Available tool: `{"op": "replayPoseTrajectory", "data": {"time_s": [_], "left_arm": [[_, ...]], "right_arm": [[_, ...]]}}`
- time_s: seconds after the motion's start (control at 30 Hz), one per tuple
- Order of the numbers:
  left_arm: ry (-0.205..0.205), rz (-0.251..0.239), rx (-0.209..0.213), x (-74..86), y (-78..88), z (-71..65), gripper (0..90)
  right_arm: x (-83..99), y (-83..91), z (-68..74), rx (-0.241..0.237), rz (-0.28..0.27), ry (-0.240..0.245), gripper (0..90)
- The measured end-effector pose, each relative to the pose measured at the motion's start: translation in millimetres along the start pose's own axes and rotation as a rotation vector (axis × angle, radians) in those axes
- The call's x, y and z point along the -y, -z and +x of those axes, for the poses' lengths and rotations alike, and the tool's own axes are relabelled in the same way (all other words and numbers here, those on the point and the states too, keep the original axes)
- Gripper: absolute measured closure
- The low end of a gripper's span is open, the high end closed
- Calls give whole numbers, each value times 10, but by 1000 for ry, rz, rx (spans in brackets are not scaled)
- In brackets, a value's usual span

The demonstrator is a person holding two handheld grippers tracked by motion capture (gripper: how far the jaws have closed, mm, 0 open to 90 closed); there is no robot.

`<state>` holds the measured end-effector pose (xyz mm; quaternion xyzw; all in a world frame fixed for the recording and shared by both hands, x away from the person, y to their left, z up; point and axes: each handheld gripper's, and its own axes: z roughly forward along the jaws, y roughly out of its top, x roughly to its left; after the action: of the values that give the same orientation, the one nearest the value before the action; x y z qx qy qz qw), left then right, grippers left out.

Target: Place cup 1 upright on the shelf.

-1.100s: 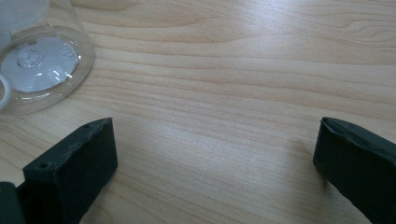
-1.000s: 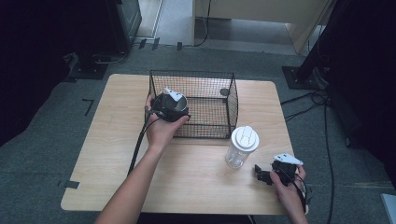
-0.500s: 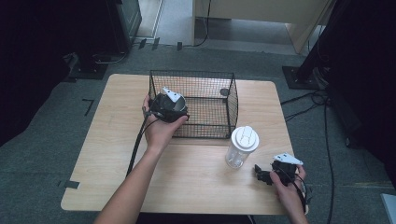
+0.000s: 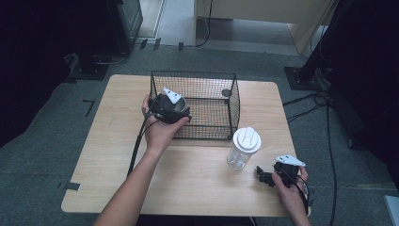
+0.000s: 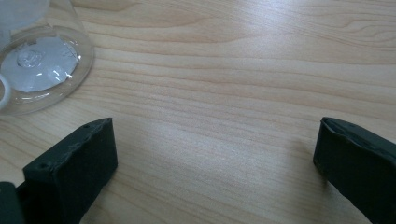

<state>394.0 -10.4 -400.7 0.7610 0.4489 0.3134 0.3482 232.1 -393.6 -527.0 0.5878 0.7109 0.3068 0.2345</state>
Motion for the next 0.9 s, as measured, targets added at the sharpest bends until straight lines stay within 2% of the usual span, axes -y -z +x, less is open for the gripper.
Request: {"op": "replayPoseTrajectory", "data": {"time_s": [0.53,0.9], "left_arm": [[0,-53,36,-22,180,13,0],[30,-88,67,58,347,100,0]], "right_arm": [[0,0,0,0,0,0,0],[0,0,0,0,0,0,0]]}}
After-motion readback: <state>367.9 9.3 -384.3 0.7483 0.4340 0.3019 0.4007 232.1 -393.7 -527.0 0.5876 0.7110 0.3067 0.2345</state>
